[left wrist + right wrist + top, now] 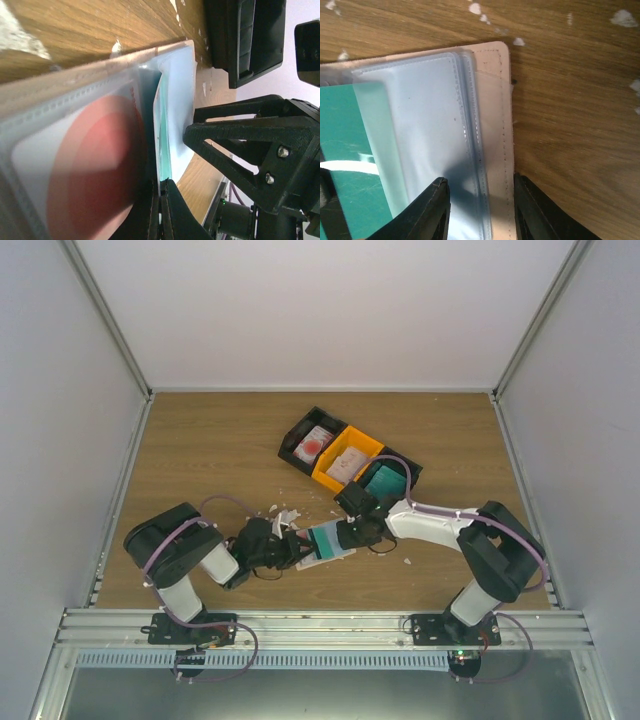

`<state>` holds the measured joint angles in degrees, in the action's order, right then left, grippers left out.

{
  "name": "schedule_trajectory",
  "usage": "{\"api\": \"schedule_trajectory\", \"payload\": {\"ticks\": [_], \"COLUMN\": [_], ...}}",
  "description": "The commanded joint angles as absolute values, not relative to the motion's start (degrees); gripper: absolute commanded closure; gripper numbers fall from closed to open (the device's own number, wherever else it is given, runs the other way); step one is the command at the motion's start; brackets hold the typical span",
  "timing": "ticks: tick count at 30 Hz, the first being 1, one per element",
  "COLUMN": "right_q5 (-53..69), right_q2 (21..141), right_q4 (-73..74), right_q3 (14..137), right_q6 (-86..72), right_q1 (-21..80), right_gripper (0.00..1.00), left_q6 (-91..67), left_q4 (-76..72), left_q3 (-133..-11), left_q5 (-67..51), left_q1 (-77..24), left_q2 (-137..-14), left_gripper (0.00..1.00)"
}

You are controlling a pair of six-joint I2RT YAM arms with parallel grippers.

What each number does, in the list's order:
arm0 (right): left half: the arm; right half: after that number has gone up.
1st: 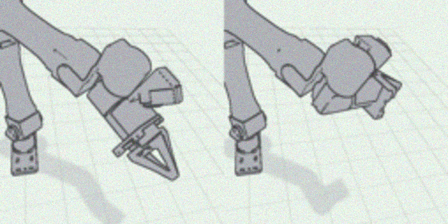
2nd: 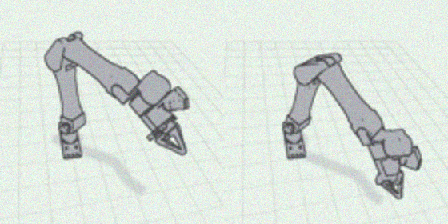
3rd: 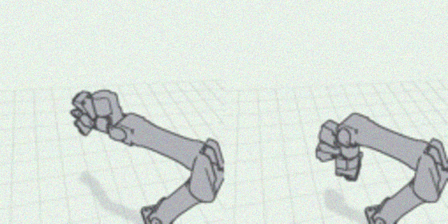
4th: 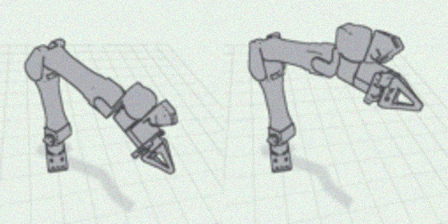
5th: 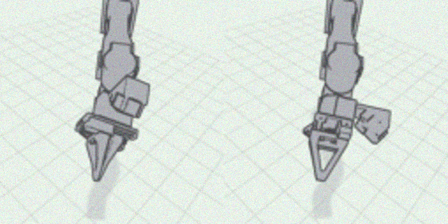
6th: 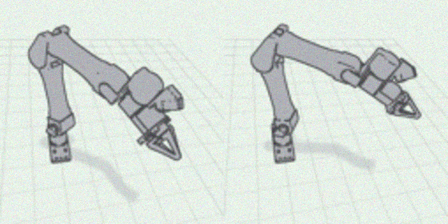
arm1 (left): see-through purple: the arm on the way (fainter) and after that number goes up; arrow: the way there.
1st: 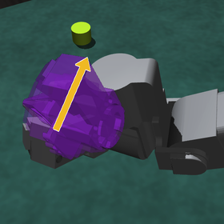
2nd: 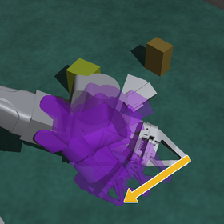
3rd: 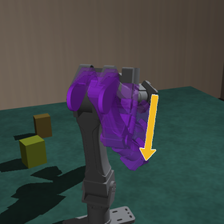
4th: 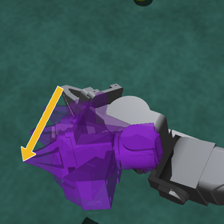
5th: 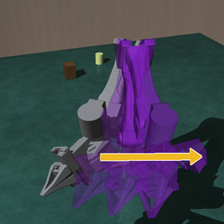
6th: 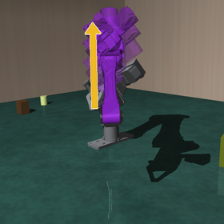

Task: Put the credit cards into the card holder
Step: Insert the credit card into the card holder.

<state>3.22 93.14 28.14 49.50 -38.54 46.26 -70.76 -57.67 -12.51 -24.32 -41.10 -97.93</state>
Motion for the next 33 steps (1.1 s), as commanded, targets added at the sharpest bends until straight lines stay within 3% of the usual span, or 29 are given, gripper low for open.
{"api": "schedule_trajectory", "payload": {"ticks": [1,16,28,33], "right_q5": [11.13,16.32,15.21,11.91], "right_q2": [95.62,93.91,90.9,89.88], "right_q4": [25.71,20.53,19.82,21.28], "right_q3": [45.92,43.58,43.5,43.03], "right_q6": [-40.46,-42.27,-45.82,-46.54], "right_q1": [47.27,47.29,47.22,46.9], "right_gripper": [0.64,0.61,0.57,0.55], "left_q6": [-70.73,-69.75,-68.37,-65.81], "left_q4": [-63.0,-59.85,-45.64,-35.91], "left_q3": [-9.9,-12.39,-15.56,-16.92], "left_q5": [-18.6,-15.07,-17.02,-16.85], "left_q1": [-41.39,-45.82,-46.05,-46.05], "left_q2": [-98.37,-97.74,-93.32,-88.41], "left_gripper": [1.0,0.99,0.85,0.75]}}
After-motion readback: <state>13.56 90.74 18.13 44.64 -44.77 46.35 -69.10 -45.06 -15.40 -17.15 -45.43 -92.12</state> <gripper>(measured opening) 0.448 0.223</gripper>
